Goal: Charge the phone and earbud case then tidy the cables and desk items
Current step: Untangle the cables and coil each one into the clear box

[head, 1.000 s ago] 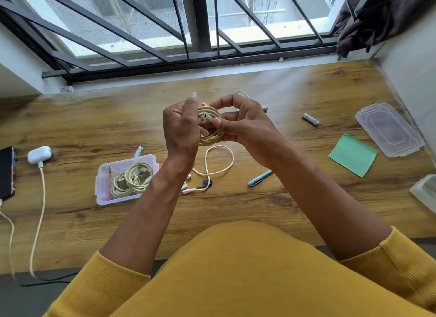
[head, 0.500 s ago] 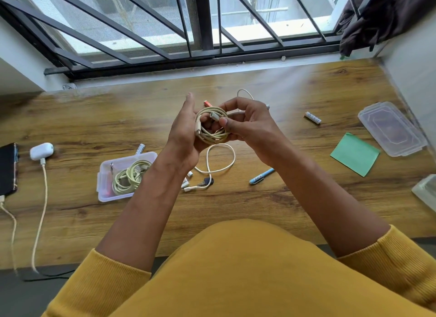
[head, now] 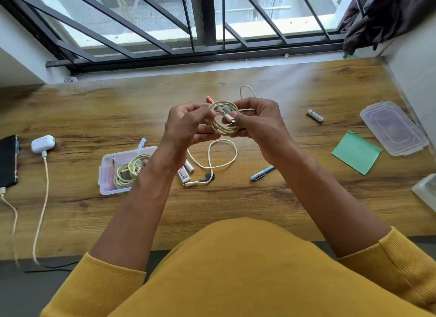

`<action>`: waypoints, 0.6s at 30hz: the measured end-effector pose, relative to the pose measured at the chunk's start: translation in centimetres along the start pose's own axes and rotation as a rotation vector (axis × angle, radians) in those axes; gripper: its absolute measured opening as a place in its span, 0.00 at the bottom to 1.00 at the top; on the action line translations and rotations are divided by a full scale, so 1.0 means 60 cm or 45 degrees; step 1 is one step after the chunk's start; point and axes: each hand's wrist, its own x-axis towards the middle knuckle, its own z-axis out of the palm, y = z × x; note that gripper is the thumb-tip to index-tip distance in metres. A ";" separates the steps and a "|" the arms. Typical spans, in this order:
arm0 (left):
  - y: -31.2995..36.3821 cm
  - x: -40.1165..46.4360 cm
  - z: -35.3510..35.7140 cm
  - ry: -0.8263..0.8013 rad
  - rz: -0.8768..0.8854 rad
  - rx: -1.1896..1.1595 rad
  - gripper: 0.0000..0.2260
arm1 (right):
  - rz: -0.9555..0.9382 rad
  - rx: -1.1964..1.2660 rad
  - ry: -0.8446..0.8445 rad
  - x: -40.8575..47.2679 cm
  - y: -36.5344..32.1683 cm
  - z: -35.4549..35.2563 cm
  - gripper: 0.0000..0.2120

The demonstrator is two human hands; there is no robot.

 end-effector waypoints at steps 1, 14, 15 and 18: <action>-0.003 -0.001 -0.003 0.043 0.010 0.012 0.08 | 0.001 -0.001 0.008 -0.001 0.000 0.000 0.06; -0.007 -0.019 -0.037 -0.045 0.047 0.093 0.07 | -0.015 0.043 -0.025 -0.010 -0.004 0.032 0.10; -0.006 -0.021 -0.040 -0.052 0.026 0.033 0.07 | -0.015 0.046 -0.025 -0.010 -0.003 0.036 0.11; -0.004 -0.024 -0.049 0.010 0.009 -0.067 0.12 | -0.007 0.070 -0.024 -0.008 0.000 0.050 0.13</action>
